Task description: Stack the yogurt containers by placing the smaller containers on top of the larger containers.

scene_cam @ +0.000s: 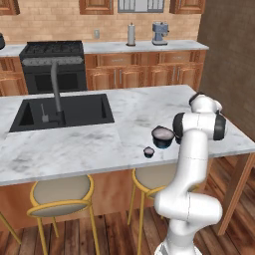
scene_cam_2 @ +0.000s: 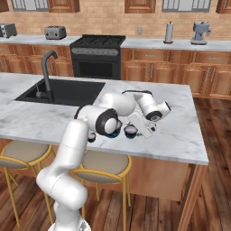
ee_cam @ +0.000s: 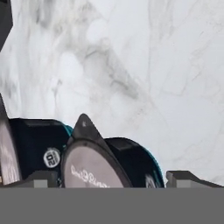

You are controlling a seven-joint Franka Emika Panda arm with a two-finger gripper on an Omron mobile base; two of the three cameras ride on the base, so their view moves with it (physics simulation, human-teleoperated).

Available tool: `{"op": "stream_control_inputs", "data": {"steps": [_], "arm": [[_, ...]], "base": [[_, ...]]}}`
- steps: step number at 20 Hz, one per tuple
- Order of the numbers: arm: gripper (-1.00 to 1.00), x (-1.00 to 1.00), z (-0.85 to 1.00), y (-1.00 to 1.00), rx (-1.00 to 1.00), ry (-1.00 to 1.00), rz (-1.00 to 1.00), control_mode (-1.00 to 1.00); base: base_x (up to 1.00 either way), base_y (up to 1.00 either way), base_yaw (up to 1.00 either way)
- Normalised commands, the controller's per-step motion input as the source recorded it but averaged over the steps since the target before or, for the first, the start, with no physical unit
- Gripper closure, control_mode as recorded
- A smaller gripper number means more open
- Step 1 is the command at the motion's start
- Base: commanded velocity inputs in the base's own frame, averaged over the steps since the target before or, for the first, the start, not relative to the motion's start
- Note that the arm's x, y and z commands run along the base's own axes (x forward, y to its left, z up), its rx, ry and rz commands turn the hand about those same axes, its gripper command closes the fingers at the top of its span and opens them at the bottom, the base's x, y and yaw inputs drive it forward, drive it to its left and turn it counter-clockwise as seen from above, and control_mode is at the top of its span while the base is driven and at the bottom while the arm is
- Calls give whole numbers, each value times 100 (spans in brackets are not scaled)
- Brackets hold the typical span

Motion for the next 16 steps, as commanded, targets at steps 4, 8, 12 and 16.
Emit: {"op": "stream_control_inputs", "data": {"steps": [4, 8, 12, 16], "arm": [[-100, 0, -32, 0, -1, 0, 0, -100], [100, 1, -31, 3, -2, 0, 0, -100], [100, 0, -29, 0, 0, 0, 0, -100], [100, 0, -25, 0, 0, 0, 0, -100]], "base": [[0, 0, 0], [0, 0, 0], [0, 0, 0], [0, 0, 0]]}}
